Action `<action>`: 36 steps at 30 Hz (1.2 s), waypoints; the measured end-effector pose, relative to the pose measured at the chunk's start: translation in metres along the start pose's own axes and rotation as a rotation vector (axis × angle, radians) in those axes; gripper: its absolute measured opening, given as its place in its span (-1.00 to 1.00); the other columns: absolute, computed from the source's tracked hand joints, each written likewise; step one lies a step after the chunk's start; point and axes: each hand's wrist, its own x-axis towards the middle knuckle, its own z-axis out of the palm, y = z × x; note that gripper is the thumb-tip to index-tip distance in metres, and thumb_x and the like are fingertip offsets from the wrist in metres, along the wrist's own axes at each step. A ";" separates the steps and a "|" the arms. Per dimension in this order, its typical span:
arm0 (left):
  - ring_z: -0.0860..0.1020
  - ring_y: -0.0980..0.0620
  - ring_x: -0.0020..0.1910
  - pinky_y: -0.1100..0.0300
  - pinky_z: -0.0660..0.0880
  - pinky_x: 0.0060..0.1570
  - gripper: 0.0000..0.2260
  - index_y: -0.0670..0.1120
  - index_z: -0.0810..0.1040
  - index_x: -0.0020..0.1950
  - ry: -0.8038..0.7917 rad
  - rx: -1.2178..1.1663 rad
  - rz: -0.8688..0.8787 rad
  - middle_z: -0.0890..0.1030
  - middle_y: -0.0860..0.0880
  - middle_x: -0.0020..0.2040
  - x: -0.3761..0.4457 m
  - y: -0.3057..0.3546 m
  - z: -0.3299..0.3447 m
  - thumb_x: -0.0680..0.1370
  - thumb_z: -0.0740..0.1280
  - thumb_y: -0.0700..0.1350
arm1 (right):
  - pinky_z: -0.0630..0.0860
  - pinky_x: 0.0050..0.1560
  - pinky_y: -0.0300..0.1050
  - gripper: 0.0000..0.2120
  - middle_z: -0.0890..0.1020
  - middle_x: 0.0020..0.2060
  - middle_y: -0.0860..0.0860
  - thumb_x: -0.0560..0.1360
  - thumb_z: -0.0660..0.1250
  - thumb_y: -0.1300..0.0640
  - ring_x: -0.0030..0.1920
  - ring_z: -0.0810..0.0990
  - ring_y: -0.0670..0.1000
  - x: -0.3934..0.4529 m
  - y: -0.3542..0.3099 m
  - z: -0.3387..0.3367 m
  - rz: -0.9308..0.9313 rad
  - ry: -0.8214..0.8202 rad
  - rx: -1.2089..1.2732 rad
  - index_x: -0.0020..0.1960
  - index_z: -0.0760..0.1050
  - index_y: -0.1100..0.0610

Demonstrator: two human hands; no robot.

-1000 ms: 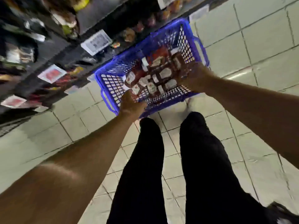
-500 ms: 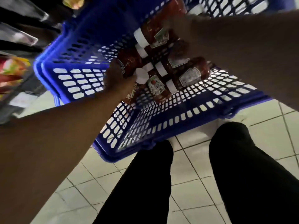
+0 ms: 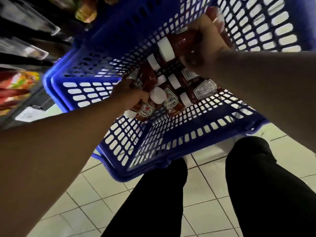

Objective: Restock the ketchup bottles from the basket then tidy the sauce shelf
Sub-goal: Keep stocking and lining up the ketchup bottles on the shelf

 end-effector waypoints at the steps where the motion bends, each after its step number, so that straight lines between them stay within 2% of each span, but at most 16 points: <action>1: 0.68 -0.07 -0.38 0.13 0.59 -0.44 -0.68 0.03 0.69 -0.19 -0.022 -0.034 -0.002 0.71 -0.03 -0.31 -0.012 0.002 0.001 0.07 0.48 -0.15 | 0.61 0.09 0.01 -0.45 0.73 0.05 0.05 0.40 0.44 -0.10 0.09 0.70 0.06 -0.007 -0.001 -0.004 -0.018 -0.006 0.006 0.32 0.49 0.10; 5: 0.65 -0.12 -0.30 0.01 0.61 -0.23 -0.69 -0.09 0.68 -0.20 -0.088 -0.219 -0.042 0.70 -0.09 -0.28 -0.070 0.013 0.007 0.07 0.45 -0.18 | 0.52 0.23 0.27 -0.40 0.60 0.30 0.19 0.47 0.32 -0.03 0.27 0.60 0.25 -0.070 -0.009 -0.012 0.002 -0.137 0.079 0.45 0.39 0.18; 7: 0.60 -0.10 -0.30 0.05 0.55 -0.21 -0.70 -0.14 0.65 -0.18 -0.175 -0.353 -0.060 0.65 -0.11 -0.28 -0.111 0.027 0.005 0.11 0.41 -0.20 | 0.51 0.20 0.21 -0.44 0.61 0.23 0.20 0.51 0.23 0.04 0.21 0.60 0.23 -0.109 -0.018 -0.013 0.014 -0.212 0.061 0.45 0.37 0.25; 9: 0.55 -0.05 -0.40 0.18 0.51 -0.29 -0.77 -0.14 0.59 -0.23 -0.245 -0.474 -0.047 0.59 -0.08 -0.36 -0.159 0.048 -0.001 0.14 0.37 -0.22 | 0.57 0.09 0.16 -0.55 0.66 0.06 0.16 0.50 0.22 0.05 0.05 0.64 0.19 -0.156 -0.036 -0.012 -0.001 -0.253 -0.046 0.33 0.47 0.21; 11: 0.51 -0.03 -0.45 0.23 0.48 -0.32 -0.86 -0.13 0.54 -0.31 -0.284 -0.559 -0.009 0.55 -0.06 -0.42 -0.207 0.070 -0.012 0.16 0.34 -0.23 | 0.60 0.11 0.23 -0.61 0.68 0.03 0.17 0.46 0.25 0.05 0.05 0.67 0.20 -0.201 -0.056 -0.013 0.005 -0.286 -0.124 0.23 0.55 0.15; 13: 0.51 -0.02 -0.46 0.25 0.50 -0.35 -0.91 -0.10 0.56 -0.39 -0.306 -0.644 0.045 0.55 -0.06 -0.43 -0.258 0.093 -0.029 0.18 0.30 -0.25 | 0.57 0.16 0.30 -0.58 0.68 0.08 0.19 0.42 0.26 0.05 0.13 0.66 0.24 -0.247 -0.078 -0.006 0.030 -0.311 -0.152 0.25 0.54 0.14; 15: 0.53 -0.03 -0.42 0.26 0.52 -0.34 -0.89 -0.11 0.58 -0.35 -0.309 -0.723 0.092 0.57 -0.06 -0.40 -0.310 0.117 -0.047 0.20 0.29 -0.25 | 0.59 0.10 0.23 -0.54 0.70 0.02 0.16 0.37 0.26 0.07 0.05 0.68 0.21 -0.297 -0.106 0.011 0.044 -0.342 -0.162 0.24 0.53 0.18; 19: 0.58 -0.04 -0.37 0.20 0.57 -0.29 -0.89 -0.09 0.64 -0.27 -0.277 -0.816 0.184 0.61 -0.07 -0.34 -0.414 0.163 -0.092 0.27 0.36 -0.23 | 0.60 -0.09 0.04 -0.65 0.65 -0.14 0.16 0.40 0.26 0.11 -0.16 0.64 0.16 -0.398 -0.167 0.053 0.002 -0.446 -0.087 0.13 0.55 0.23; 23: 0.61 -0.03 -0.39 0.16 0.58 -0.32 -0.88 -0.09 0.66 -0.18 -0.195 -0.836 0.329 0.65 -0.06 -0.30 -0.514 0.204 -0.139 0.31 0.44 -0.22 | 0.56 -0.05 0.02 -0.73 0.67 -0.20 0.16 0.45 0.29 0.10 -0.20 0.65 0.12 -0.492 -0.230 0.097 -0.039 -0.540 -0.072 0.07 0.50 0.25; 27: 0.60 -0.14 -0.24 0.06 0.57 -0.18 -0.69 -0.31 0.53 0.08 -0.130 -0.956 0.516 0.63 -0.20 -0.16 -0.601 0.236 -0.184 0.35 0.39 -0.31 | 0.58 -0.01 0.04 -0.61 0.68 -0.19 0.11 0.37 0.38 0.07 -0.17 0.68 0.09 -0.570 -0.286 0.133 -0.094 -0.665 -0.102 0.13 0.51 0.24; 30: 0.65 -0.08 -0.24 0.06 0.58 -0.20 -0.65 -0.24 0.52 0.13 -0.096 -0.983 0.646 0.67 -0.13 -0.09 -0.661 0.251 -0.216 0.36 0.40 -0.33 | 0.61 0.02 0.09 -0.52 0.68 -0.16 0.12 0.29 0.49 0.11 -0.13 0.67 0.12 -0.616 -0.320 0.156 -0.129 -0.813 -0.194 0.17 0.57 0.23; 32: 0.63 -0.08 -0.26 0.07 0.57 -0.20 -0.58 -0.21 0.50 0.14 -0.035 -0.981 0.720 0.66 -0.13 -0.12 -0.698 0.258 -0.236 0.31 0.48 -0.28 | 0.59 0.05 0.08 -0.41 0.68 -0.12 0.13 0.21 0.60 0.06 -0.10 0.67 0.13 -0.643 -0.337 0.171 -0.126 -0.943 -0.249 0.19 0.59 0.23; 34: 0.58 -0.11 -0.28 0.09 0.54 -0.20 -0.46 -0.23 0.46 0.21 0.018 -0.995 0.791 0.58 -0.20 -0.11 -0.731 0.263 -0.255 0.27 0.52 -0.17 | 0.61 0.05 0.04 -0.46 0.71 -0.08 0.11 0.20 0.63 -0.01 -0.08 0.69 0.10 -0.666 -0.351 0.185 -0.119 -1.036 -0.304 0.11 0.67 0.19; 36: 0.56 -0.10 -0.28 0.06 0.52 -0.16 -0.45 -0.23 0.47 0.22 0.078 -1.015 0.859 0.55 -0.24 -0.09 -0.762 0.267 -0.273 0.28 0.51 -0.12 | 0.63 0.07 0.02 -0.53 0.73 -0.05 0.08 0.22 0.63 -0.08 -0.06 0.71 0.05 -0.688 -0.362 0.201 -0.124 -1.088 -0.347 0.05 0.71 0.14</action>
